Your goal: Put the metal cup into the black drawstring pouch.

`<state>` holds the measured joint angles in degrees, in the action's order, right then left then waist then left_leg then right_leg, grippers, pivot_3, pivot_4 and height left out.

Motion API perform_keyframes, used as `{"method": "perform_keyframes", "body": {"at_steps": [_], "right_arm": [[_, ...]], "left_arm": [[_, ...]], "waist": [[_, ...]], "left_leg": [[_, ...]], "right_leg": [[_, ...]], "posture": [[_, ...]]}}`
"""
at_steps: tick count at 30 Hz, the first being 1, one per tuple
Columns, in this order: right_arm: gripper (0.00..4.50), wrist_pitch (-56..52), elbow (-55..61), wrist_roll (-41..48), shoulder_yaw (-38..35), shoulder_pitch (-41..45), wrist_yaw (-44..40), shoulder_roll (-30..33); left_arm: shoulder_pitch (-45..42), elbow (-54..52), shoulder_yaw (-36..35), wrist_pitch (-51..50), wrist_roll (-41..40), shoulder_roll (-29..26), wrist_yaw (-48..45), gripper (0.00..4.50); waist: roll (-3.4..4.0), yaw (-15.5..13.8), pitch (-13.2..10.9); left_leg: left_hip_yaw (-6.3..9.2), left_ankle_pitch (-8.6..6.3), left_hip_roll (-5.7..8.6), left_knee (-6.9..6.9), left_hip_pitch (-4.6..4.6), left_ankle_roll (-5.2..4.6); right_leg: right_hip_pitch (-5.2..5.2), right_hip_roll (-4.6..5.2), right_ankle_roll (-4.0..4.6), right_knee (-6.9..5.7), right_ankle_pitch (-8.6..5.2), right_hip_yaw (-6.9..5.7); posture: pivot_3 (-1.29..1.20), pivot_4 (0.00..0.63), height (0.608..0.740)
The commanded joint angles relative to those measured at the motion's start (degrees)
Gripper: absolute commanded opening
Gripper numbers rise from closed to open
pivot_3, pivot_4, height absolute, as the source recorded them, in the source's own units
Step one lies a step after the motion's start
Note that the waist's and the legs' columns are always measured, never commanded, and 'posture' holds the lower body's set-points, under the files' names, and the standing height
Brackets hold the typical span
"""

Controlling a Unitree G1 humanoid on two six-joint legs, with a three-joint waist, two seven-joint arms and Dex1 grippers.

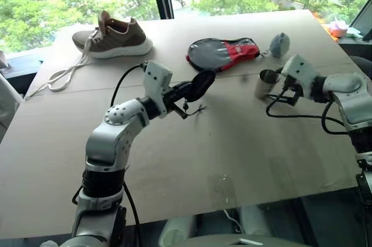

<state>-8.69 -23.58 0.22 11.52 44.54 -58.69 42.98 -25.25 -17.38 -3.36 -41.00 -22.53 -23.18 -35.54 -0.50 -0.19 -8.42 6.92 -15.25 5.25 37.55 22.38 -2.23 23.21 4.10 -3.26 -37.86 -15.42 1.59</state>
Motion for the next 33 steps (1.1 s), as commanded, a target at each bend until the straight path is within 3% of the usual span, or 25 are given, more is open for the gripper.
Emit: {"method": "perform_keyframes", "body": {"at_steps": [1,8,16,19,23,28,33], "right_arm": [[4.5,2.9,-1.6,-1.2,1.3,2.2,-3.6,-0.3],[4.5,0.1,-3.5,-3.6,2.9,3.0,-6.8,-0.9],[0.88,0.6,-3.3,-3.7,1.5,3.9,-4.7,-2.8],[0.1,0.3,-2.3,-2.5,0.3,4.2,-4.3,-3.3],[0.1,-1.9,3.5,2.1,-2.9,4.9,-4.0,-5.4],[0.1,-6.9,16.7,15.8,-9.7,5.5,-1.9,-14.3],[0.1,-13.0,28.7,20.5,-7.5,0.6,-0.6,-17.4]], "left_arm": [[-1.3,-0.3,0.3,0.5,-1.0,-0.2,0.1,0.04],[-1.1,-0.6,0.5,-0.5,-2.3,0.3,1.3,0.04],[-1.5,0.0,0.7,-0.2,-2.4,0.4,1.8,0.0],[-1.8,0.4,0.5,-0.2,-2.5,0.6,2.2,0.0],[-2.1,1.1,0.5,-0.5,-2.2,1.2,3.9,0.0],[-4.4,2.5,2.2,-1.2,-2.5,3.5,5.5,0.0],[-5.8,4.0,2.7,-1.2,-2.9,4.9,5.2,0.0]], "waist": [[-0.01,0.3,0.0],[-0.05,1.0,0.0],[-0.05,1.0,0.0],[-0.05,0.9,0.0],[-0.05,1.0,0.0],[-0.05,1.2,0.0],[-0.06,0.6,0.0]], "left_leg": [[0.03,0.0,-0.01,0.09,0.12,0.0],[0.06,0.0,-0.01,0.38,0.23,0.01],[0.08,0.0,-0.01,0.43,0.43,0.0],[0.08,0.0,0.0,0.45,0.43,0.0],[0.09,0.0,0.0,0.49,0.43,0.0],[0.09,0.0,-0.02,0.49,0.44,0.01],[0.41,0.0,0.07,0.58,0.54,0.0]], "right_leg": [[0.1,-0.01,0.0,-0.05,0.0,-0.02],[0.14,-0.03,-0.03,-0.2,0.03,-0.02],[0.26,-0.02,-0.04,-0.17,0.05,-0.01],[0.26,-0.02,-0.04,-0.19,0.05,-0.02],[0.25,-0.03,-0.05,-0.21,0.05,-0.02],[0.29,-0.05,-0.05,-0.26,0.06,-0.01],[0.23,0.03,-0.05,-0.17,0.06,-0.11]], "posture": [[0.0,0.15,0.74],[0.0,0.15,0.74],[0.0,0.15,0.74],[0.0,0.15,0.74],[0.0,0.15,0.74],[0.0,0.15,0.74],[0.0,0.15,0.74]]}}
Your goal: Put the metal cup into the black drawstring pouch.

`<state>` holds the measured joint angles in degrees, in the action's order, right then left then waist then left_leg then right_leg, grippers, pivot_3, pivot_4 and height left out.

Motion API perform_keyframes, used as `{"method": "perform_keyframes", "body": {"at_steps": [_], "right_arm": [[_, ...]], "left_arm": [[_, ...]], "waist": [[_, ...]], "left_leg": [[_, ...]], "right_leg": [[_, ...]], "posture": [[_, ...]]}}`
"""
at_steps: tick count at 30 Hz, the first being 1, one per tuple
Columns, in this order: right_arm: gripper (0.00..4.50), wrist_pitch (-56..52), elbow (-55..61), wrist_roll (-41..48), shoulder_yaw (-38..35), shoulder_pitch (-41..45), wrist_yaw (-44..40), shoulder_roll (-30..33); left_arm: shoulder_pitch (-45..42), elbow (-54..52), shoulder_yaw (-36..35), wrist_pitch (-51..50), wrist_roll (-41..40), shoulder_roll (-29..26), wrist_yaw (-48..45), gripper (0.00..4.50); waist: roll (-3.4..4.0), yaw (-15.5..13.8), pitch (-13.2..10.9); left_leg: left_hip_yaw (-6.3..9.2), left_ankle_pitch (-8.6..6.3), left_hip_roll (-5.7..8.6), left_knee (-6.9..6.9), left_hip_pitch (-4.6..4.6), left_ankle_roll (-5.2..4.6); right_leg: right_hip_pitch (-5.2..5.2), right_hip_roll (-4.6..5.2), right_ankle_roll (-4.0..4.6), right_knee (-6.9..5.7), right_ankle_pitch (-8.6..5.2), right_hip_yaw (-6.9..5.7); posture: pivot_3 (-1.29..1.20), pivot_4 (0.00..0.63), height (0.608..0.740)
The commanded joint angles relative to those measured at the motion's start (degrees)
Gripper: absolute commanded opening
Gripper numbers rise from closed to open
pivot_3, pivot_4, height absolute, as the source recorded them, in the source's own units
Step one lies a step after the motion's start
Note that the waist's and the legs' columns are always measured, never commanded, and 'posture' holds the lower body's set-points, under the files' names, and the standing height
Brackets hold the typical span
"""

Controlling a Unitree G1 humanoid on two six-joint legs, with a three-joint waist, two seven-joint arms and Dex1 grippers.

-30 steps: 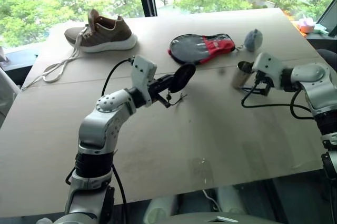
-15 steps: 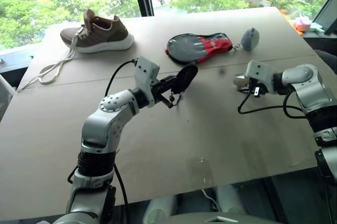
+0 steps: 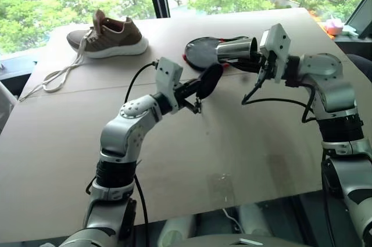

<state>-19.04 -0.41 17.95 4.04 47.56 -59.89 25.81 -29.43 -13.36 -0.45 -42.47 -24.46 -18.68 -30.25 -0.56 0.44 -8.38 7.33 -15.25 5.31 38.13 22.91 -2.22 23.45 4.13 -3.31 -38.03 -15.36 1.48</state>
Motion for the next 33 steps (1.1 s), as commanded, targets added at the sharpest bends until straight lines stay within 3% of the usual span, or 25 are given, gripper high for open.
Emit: {"method": "perform_keyframes", "body": {"at_steps": [1,9,18,21,24,27,30,31,33], "right_arm": [[0.1,-3.5,6.8,3.4,0.4,-3.3,0.6,-0.3],[0.1,2.5,2.4,-2.7,4.4,-8.4,0.5,2.0],[0.1,7.0,-2.8,-10.1,7.6,-8.2,4.5,1.1],[0.1,13.0,-4.4,-15.4,10.3,-8.0,5.8,1.6],[0.1,4.1,-2.6,-9.3,5.7,-7.9,12.0,-5.3],[0.1,-12.5,-0.9,3.2,-3.8,-6.8,20.6,-14.1],[0.1,-27.4,1.7,15.6,-10.4,-7.4,24.5,-18.9],[0.1,-30.4,2.5,17.6,-11.6,-7.7,25.9,-19.9],[0.1,-25.9,5.0,12.0,-5.8,-9.6,23.8,-17.1]], "left_arm": [[-2.0,0.4,-0.3,0.3,-1.2,0.7,-0.1,0.0],[-3.7,0.7,-0.1,0.1,-3.2,3.0,-0.4,0.0],[-3.8,-0.8,-0.5,-1.3,-6.9,4.3,-1.8,0.0],[-3.5,-2.0,-0.1,-2.4,-8.8,4.5,-2.7,0.0],[-2.8,-3.3,0.6,-3.2,-10.4,4.4,-3.7,0.0],[-2.3,-4.0,0.9,-3.6,-11.3,4.3,-4.1,0.0],[-2.2,-4.0,1.0,-3.3,-11.4,4.3,-4.0,0.0],[-2.4,-3.8,1.1,-3.0,-11.4,4.4,-4.0,0.0],[-2.9,-3.1,1.2,-2.4,-11.3,4.7,-4.0,0.0]], "waist": [[0.0,-0.1,0.0],[0.0,0.3,0.0],[0.0,0.5,0.0],[0.0,0.4,0.0],[0.0,0.6,0.0],[0.0,1.0,0.0],[0.0,0.8,0.0],[0.01,0.6,0.0],[0.01,0.3,0.0]], "left_leg": [[0.01,0.0,0.01,0.03,0.0,0.0],[-0.06,0.0,0.03,0.1,-0.02,0.0],[-0.17,0.0,0.01,0.07,-0.02,0.0],[-0.16,0.0,0.01,0.07,-0.02,0.0],[-0.17,0.0,0.0,0.07,-0.02,0.0],[-0.18,0.01,-0.04,0.06,-0.06,0.01],[-0.13,0.01,-0.02,0.08,-0.06,0.01],[-0.12,0.01,-0.01,0.09,-0.06,0.01],[-0.12,0.01,0.02,0.09,-0.06,0.01]], "right_leg": [[-0.01,0.0,0.0,-0.01,0.0,-0.01],[-0.03,0.0,-0.02,-0.16,0.01,-0.03],[0.03,-0.02,-0.02,-0.17,0.01,-0.02],[0.03,-0.02,-0.02,-0.17,0.01,-0.02],[0.03,-0.04,-0.02,-0.17,0.01,-0.02],[0.05,-0.07,-0.02,-0.27,0.01,0.08],[0.03,-0.05,-0.02,-0.28,0.01,0.1],[0.02,-0.05,-0.02,-0.28,0.01,0.09],[0.03,-0.03,-0.02,-0.27,0.01,0.07]], "posture": [[0.0,0.15,0.74],[0.0,0.15,0.74],[0.0,0.15,0.74],[0.0,0.15,0.74],[0.0,0.15,0.74],[0.0,0.15,0.74],[0.0,0.15,0.74],[0.0,0.15,0.74],[0.0,0.15,0.74]]}}
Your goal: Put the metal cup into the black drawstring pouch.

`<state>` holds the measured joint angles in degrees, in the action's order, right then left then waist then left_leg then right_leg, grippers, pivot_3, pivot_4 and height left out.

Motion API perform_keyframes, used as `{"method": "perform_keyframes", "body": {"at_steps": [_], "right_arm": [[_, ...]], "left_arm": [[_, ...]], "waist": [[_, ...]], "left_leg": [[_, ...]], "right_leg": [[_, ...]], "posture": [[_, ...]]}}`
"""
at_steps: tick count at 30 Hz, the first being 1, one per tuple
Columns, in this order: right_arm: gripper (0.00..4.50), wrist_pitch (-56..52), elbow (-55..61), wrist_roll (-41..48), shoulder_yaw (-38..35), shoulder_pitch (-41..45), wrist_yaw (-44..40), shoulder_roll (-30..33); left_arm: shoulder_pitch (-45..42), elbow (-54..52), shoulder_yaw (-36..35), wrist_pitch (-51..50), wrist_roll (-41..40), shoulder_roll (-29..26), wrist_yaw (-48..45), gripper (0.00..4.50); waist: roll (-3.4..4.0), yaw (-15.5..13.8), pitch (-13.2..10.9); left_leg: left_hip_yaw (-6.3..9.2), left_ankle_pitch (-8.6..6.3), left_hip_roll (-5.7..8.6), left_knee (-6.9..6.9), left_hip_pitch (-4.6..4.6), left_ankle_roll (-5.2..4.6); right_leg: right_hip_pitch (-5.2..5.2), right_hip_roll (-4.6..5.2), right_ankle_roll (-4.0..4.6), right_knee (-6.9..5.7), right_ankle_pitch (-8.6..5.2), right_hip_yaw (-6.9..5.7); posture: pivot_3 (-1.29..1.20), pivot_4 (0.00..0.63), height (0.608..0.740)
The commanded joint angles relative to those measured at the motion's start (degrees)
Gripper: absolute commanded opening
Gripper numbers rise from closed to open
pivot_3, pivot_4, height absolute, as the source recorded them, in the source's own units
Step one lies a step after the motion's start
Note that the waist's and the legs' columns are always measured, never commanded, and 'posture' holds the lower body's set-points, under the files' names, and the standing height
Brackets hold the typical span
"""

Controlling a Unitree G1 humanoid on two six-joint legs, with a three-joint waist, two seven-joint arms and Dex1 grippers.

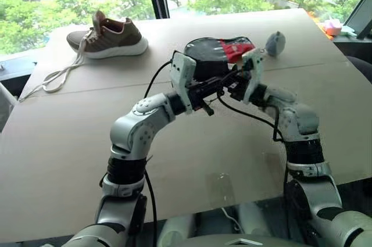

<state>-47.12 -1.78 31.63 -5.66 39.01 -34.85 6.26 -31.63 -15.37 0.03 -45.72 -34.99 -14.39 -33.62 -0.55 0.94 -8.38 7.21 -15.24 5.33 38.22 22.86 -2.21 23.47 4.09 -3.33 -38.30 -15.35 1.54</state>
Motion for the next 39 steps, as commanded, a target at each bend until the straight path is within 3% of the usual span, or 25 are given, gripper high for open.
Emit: {"method": "perform_keyframes", "body": {"at_steps": [1,4,6,9,12,16,23,30,31,33,36,39], "right_arm": [[0.1,8.3,6.9,-7.4,8.8,-2.0,-3.3,5.6],[0.1,32.5,4.0,-27.3,22.9,-1.8,-6.6,16.0],[0.1,44.8,0.4,-36.5,28.1,-0.3,-6.2,20.7],[0.1,58.8,-5.4,-47.3,33.4,2.3,-4.5,25.4],[0.1,66.1,-9.1,-51.8,35.5,3.6,-3.9,26.3],[0.1,64.8,-10.4,-50.7,33.3,2.4,-4.2,24.1],[0.1,36.5,-1.7,-25.8,18.1,-2.2,-5.3,10.5],[0.1,13.4,2.3,-2.4,2.2,-3.2,2.9,-1.9],[0.1,13.3,2.8,-2.6,2.4,-3.4,2.6,-1.6],[0.1,20.1,3.5,-11.5,9.3,-4.2,-0.4,3.0],[0.1,36.3,1.0,-28.5,21.5,-4.0,-3.3,12.6],[0.1,49.4,-3.8,-39.9,27.9,-2.5,-2.9,18.9]], "left_arm": [[-1.1,-0.6,0.6,1.3,-0.8,0.8,-0.5,0.0],[-2.4,0.8,-0.1,1.9,-1.2,2.1,0.5,0.0],[-3.0,1.6,-0.3,2.3,-1.0,2.7,0.8,0.0],[-3.6,2.6,0.1,3.0,-0.3,3.3,1.1,0.0],[-3.9,2.9,0.7,3.5,-0.2,3.8,1.3,0.0],[-3.3,1.5,1.4,2.9,-1.0,4.6,0.9,0.0],[0.2,-2.8,1.7,-1.6,-6.8,2.6,-3.5,0.0],[1.2,-3.8,2.0,-3.2,-9.2,0.4,-5.3,0.0],[1.3,-3.9,2.0,-3.3,-9.6,0.3,-5.4,0.0],[1.2,-3.7,1.9,-3.1,-9.6,0.3,-5.2,0.0],[0.8,-3.0,1.6,-2.3,-9.4,0.8,-4.6,0.0],[0.0,-1.5,0.9,-1.0,-8.6,1.7,-3.5,0.0]], "waist": [[0.01,-0.2,0.0],[0.01,0.0,0.0],[0.0,0.1,0.0],[-0.01,0.5,0.0],[-0.03,0.7,0.0],[-0.05,1.1,0.0],[-0.09,1.2,0.0],[-0.08,1.1,0.0],[-0.07,1.1,0.0],[-0.07,1.0,0.0],[-0.06,1.0,0.0],[-0.07,1.1,0.0]], "left_leg": [[0.0,0.0,0.03,-0.01,0.0,0.0],[-0.15,0.0,0.09,0.0,0.0,-0.01],[-0.2,0.0,0.1,0.01,-0.01,-0.01],[-0.27,0.0,0.02,0.0,-0.04,0.0],[-0.3,0.0,0.0,0.0,-0.05,0.01],[-0.3,0.01,0.0,0.0,-0.04,0.0],[-0.26,0.0,-0.04,-0.01,-0.04,0.01],[-0.13,0.0,-0.02,0.01,-0.05,0.0],[-0.15,0.0,-0.02,0.0,-0.05,0.0],[-0.18,0.0,0.01,0.0,-0.05,0.0],[-0.2,-0.01,0.14,0.01,-0.05,-0.02],[-0.26,0.0,0.12,0.01,-0.05,-0.02]], "right_leg": [[0.02,0.01,0.0,0.01,0.0,-0.01],[0.1,0.0,-0.02,-0.01,0.0,-0.01],[0.15,-0.03,-0.02,-0.06,-0.01,0.02],[0.17,-0.05,-0.03,-0.15,-0.01,0.08],[0.2,-0.04,-0.02,-0.2,-0.01,0.11],[0.19,-0.04,-0.02,-0.16,-0.01,0.14],[0.17,-0.05,-0.02,-0.17,0.0,0.18],[0.1,-0.04,-0.01,-0.19,0.0,0.17],[0.11,-0.05,-0.01,-0.19,0.0,0.17],[0.13,-0.04,-0.01,-0.19,0.0,0.16],[0.19,-0.04,-0.02,-0.16,-0.01,0.1],[0.19,-0.02,-0.03,-0.21,-0.01,0.13]], "posture": [[0.0,0.15,0.74],[0.0,0.15,0.74],[0.0,0.15,0.74],[0.0,0.15,0.74],[0.0,0.15,0.74],[0.0,0.15,0.74],[0.0,0.15,0.74],[0.0,0.15,0.74],[0.0,0.15,0.74],[0.0,0.15,0.74],[0.0,0.15,0.74],[0.0,0.15,0.74]]}}
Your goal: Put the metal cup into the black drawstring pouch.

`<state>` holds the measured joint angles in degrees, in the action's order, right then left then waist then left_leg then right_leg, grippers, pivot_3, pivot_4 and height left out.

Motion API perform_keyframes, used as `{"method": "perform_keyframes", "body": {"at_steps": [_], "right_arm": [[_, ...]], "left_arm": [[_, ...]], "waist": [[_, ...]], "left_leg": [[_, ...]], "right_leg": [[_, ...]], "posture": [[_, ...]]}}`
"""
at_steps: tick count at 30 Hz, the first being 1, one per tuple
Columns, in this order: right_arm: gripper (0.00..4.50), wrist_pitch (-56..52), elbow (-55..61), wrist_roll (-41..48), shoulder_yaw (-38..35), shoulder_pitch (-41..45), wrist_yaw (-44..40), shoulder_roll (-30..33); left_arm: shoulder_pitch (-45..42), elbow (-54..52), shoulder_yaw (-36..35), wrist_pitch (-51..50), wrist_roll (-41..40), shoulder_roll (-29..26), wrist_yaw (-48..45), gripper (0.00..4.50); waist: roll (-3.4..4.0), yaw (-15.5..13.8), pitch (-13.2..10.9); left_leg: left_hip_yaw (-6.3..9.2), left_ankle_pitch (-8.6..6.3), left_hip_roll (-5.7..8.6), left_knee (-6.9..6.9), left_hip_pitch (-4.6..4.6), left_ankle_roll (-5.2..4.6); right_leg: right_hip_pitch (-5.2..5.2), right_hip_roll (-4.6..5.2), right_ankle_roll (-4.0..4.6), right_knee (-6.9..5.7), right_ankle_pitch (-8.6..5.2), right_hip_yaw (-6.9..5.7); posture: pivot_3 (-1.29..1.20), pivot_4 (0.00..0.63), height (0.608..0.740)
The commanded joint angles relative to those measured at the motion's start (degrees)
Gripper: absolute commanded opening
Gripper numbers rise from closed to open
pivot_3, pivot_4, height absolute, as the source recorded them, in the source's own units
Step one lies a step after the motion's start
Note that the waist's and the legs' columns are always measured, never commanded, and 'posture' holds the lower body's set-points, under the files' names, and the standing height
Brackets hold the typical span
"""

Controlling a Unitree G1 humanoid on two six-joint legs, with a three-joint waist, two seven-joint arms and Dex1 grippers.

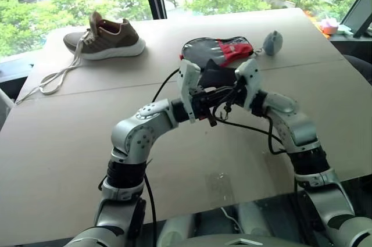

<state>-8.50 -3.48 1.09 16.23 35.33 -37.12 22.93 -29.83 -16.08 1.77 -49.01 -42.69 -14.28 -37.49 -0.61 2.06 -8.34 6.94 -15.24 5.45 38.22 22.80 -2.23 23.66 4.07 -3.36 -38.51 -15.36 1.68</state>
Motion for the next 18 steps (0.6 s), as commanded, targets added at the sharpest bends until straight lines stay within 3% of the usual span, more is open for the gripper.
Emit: {"method": "perform_keyframes", "body": {"at_steps": [1,4,7,11,14,18], "right_arm": [[0.1,12.4,-3.0,-10.5,6.4,1.5,-0.6,2.7],[1.04,13.4,-3.9,-10.7,5.3,1.8,-1.4,2.4],[2.72,9.5,-2.0,-6.1,2.3,1.1,-2.9,0.6],[3.85,1.5,2.7,0.0,-2.3,-0.2,-3.2,-1.4],[3.48,-2.2,5.5,1.8,-3.1,-1.1,-4.0,-1.2],[1.61,-7.4,9.3,4.4,-3.9,-2.2,-5.1,-1.1]], "left_arm": [[-2.2,-0.1,-1.1,2.8,-0.5,1.8,1.0,0.0],[-3.1,2.5,-1.8,4.8,2.0,1.9,2.7,0.0],[-3.1,3.2,-1.7,5.8,2.6,2.0,2.8,0.0],[-2.9,4.2,-1.4,7.2,4.1,1.9,3.1,0.0],[-2.7,5.0,-1.1,8.1,4.9,2.1,3.3,0.0],[-2.3,5.7,-1.2,9.0,5.9,1.9,3.3,0.0]], "waist": [[-0.01,0.0,0.0],[-0.03,0.3,0.0],[-0.03,0.4,0.0],[-0.05,-0.5,0.0],[-0.04,-0.6,0.0],[-0.04,-0.7,0.0]], "left_leg": [[0.0,0.0,-0.05,0.01,0.0,0.01],[-0.02,0.01,-0.13,-0.01,-0.05,0.02],[-0.01,0.01,-0.17,-0.02,-0.05,0.03],[0.06,0.01,-0.05,0.03,-0.01,0.02],[0.09,0.01,-0.07,0.0,-0.02,0.02],[0.08,0.01,-0.07,-0.01,-0.02,0.02]], "right_leg": [[0.01,-0.01,0.0,-0.04,0.0,0.0],[0.01,-0.05,0.01,-0.05,0.0,0.05],[0.02,-0.09,0.01,-0.06,0.0,0.1],[-0.02,0.0,0.01,0.05,0.0,0.08],[-0.02,-0.01,0.01,0.03,0.0,0.06],[-0.01,-0.02,0.01,0.03,0.0,0.07]], "posture": [[0.0,0.15,0.74],[0.0,0.15,0.74],[0.0,0.15,0.74],[0.0,0.15,0.74],[0.0,0.15,0.74],[0.0,0.15,0.74]]}}
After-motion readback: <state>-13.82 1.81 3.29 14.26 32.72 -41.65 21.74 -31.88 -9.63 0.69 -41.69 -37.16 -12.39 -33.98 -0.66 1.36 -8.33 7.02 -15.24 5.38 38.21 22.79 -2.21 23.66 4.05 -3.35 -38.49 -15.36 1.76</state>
